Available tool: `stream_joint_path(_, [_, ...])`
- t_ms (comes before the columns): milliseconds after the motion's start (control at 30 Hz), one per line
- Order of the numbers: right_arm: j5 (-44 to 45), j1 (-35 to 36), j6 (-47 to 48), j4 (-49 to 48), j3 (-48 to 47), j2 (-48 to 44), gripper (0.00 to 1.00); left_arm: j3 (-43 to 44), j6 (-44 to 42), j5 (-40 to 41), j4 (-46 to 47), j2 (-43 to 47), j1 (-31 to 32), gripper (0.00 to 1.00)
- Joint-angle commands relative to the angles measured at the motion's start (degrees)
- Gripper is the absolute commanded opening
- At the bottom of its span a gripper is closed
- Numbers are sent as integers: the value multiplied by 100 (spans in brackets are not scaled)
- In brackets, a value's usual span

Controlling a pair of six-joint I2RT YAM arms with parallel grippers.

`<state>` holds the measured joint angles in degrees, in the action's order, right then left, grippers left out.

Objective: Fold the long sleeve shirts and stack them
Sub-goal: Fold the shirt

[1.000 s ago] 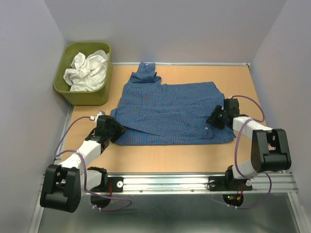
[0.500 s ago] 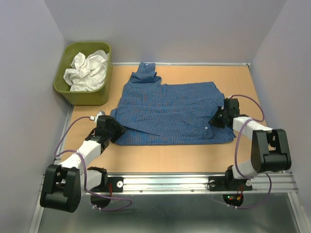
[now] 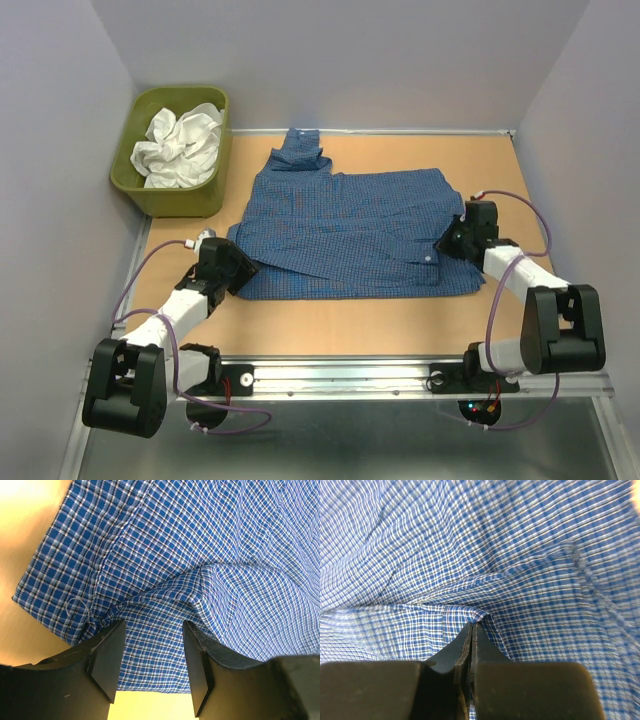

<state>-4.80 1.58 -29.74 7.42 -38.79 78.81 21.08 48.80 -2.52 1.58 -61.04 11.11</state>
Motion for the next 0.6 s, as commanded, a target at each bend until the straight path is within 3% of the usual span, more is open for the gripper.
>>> stream_joint_path(0, [768,0,108,-162,117,-392,0,-113,33,94,105,74,-39,60])
stream_joint_path(233, [998,-9,82,-13,73,-173,4,-113,42,94,97,74,-39,60])
stream_joint_path(333, [1077,0,38,66,12,-137,28,-78,25,59,53,144,-39,60])
stream_joint_path(367, [1069,0,55,154,-32,-155,42,-26,16,42,26,232,-39,60])
stream_joint_path(467, [920,8,204,364,-296,-303,60,158,-63,24,-114,425,-39,63])
stream_joint_path(567, [264,26,293,427,-594,-497,71,430,-177,-99,-150,593,-30,66])
